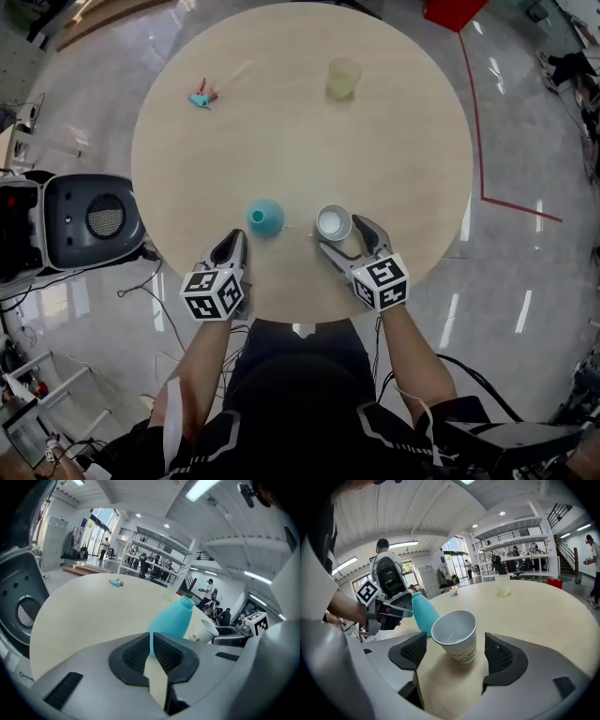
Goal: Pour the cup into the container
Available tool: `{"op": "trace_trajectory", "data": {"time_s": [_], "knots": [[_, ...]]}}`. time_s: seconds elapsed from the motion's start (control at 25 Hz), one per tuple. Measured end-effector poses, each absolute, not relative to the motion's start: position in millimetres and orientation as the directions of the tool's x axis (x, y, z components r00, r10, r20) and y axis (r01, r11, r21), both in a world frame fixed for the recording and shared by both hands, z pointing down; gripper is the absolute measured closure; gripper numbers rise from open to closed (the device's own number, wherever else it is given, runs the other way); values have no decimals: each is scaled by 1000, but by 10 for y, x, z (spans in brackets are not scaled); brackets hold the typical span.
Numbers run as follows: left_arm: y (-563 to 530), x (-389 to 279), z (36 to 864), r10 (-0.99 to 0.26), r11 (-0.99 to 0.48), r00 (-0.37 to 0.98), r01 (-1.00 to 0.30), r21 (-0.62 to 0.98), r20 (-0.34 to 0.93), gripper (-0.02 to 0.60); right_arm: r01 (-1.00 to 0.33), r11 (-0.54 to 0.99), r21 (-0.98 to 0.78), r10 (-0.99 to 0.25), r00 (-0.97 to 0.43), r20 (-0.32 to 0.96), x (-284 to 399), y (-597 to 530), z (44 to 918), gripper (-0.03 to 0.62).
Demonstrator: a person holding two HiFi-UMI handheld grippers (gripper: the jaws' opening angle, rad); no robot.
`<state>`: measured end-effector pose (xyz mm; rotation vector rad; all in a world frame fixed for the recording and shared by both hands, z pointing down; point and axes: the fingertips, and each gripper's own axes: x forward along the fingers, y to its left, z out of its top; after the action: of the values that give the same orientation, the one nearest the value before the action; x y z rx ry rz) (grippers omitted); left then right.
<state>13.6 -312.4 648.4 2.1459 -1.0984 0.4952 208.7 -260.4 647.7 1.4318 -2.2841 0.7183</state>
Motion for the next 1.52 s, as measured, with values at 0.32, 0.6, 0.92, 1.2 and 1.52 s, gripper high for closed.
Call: {"op": "trace_trajectory", "data": {"time_s": [0.32, 0.6, 0.92, 1.2, 1.52], "knots": [[-2966, 178, 6628, -520, -459, 571, -814, 356, 636, 578, -919, 340, -202, -727, -393, 564, 2006, -2654, 6703, 230], [-3005, 226, 6629, -507, -478, 585, -802, 358, 633, 580, -926, 326, -188, -732, -373, 571, 2025, -2728, 6761, 232], [-3043, 232, 6624, -501, -482, 590, -798, 362, 633, 580, -922, 344, -179, -742, -384, 550, 2023, -2748, 6744, 284], [-3098, 196, 6530, -511, -485, 592, -797, 359, 624, 580, -915, 375, -149, -750, -394, 531, 2000, -2790, 6599, 292], [-3155, 210, 6268, -553, -510, 626, -777, 370, 550, 580, -921, 382, -81, -750, -360, 555, 2057, -2823, 6256, 292]]}}
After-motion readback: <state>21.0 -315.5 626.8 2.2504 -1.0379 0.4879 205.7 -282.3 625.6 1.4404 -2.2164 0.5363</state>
